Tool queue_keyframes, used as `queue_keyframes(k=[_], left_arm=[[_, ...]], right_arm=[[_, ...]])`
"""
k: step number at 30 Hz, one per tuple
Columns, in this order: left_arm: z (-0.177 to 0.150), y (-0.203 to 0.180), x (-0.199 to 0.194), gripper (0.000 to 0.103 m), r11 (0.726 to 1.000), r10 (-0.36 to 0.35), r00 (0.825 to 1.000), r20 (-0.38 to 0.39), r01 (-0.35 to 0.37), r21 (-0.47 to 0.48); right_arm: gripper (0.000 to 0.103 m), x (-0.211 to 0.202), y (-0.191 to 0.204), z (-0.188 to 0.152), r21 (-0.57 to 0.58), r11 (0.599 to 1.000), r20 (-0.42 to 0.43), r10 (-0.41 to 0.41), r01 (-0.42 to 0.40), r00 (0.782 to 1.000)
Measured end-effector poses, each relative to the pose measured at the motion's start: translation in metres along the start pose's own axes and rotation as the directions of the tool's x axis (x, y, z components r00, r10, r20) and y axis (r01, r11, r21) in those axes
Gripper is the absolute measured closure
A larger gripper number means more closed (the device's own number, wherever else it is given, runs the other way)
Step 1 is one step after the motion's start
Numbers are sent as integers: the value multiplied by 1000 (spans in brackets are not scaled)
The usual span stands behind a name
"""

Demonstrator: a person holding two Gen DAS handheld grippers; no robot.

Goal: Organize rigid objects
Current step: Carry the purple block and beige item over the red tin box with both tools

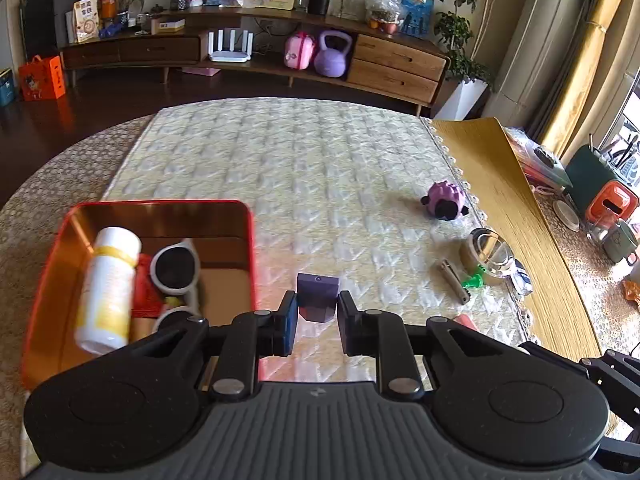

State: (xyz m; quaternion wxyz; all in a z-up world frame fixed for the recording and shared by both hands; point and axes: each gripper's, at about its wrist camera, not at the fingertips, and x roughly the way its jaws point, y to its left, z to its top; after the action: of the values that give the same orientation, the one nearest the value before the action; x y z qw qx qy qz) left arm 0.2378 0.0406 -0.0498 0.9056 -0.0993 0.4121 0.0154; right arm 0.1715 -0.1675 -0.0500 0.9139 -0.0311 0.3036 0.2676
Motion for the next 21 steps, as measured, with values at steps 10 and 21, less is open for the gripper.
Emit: queue_keyframes(k=[10, 21], left_arm=[[-2, 53, -24, 82, 998, 45, 999, 10, -45, -34], [5, 102, -17, 82, 995, 90, 996, 17, -89, -48]], right_arm=[[73, 11, 44, 9, -25, 996, -36, 83, -84, 996], [73, 51, 83, 30, -90, 986, -68, 133, -139, 989]])
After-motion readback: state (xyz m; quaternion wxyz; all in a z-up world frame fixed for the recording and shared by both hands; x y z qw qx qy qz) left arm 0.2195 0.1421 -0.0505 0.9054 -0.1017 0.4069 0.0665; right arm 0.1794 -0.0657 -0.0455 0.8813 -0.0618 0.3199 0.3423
